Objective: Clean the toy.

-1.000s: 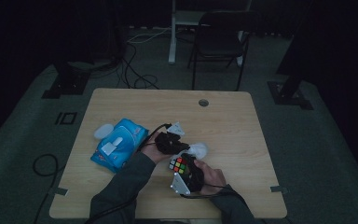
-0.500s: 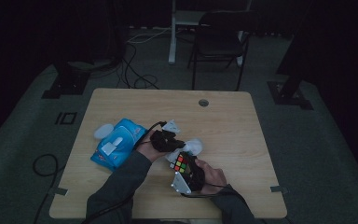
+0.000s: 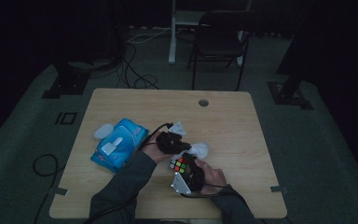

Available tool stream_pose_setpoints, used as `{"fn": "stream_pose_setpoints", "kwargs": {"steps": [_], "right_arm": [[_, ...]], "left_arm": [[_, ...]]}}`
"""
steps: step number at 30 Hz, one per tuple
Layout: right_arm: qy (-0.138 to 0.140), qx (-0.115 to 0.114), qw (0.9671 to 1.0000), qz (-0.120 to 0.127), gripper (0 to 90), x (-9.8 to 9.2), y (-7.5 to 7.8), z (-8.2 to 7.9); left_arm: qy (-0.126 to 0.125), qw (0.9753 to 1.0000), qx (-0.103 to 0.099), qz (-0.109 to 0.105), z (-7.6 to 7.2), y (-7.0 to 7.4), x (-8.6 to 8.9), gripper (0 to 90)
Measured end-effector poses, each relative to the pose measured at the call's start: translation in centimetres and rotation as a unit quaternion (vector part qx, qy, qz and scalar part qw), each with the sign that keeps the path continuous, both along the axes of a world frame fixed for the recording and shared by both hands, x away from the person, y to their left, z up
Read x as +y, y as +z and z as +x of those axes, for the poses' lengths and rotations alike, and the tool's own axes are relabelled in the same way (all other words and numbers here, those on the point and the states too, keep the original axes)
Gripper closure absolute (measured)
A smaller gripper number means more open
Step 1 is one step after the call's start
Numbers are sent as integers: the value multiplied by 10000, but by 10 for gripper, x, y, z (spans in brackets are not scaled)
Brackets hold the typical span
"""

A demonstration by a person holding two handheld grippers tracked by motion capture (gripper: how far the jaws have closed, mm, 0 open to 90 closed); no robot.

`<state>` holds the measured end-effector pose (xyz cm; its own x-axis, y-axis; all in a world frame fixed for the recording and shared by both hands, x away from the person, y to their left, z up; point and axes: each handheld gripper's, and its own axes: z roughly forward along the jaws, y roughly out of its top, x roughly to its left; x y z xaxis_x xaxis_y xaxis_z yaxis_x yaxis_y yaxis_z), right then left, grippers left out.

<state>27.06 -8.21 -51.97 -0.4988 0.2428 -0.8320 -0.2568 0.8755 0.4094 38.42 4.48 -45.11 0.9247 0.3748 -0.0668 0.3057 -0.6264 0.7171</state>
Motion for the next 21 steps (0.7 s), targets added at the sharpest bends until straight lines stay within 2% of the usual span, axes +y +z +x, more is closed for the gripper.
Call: {"fn": "stream_pose_setpoints", "kwargs": {"steps": [7, 18, 21], "right_arm": [[-85, 33, 10000, 8, 338, -4, 1, 3], [-189, 106, 9998, -9, 338, -7, 0, 7], [-207, 190, 9996, 81, 338, -8, 1, 9]], "left_arm": [[214, 9997, -18, -134, 1, 1, 15, 878], [205, 9994, -136, -263, -10, 5, 19, 879], [176, 9992, -179, -297, -14, 8, 19, 879]]}}
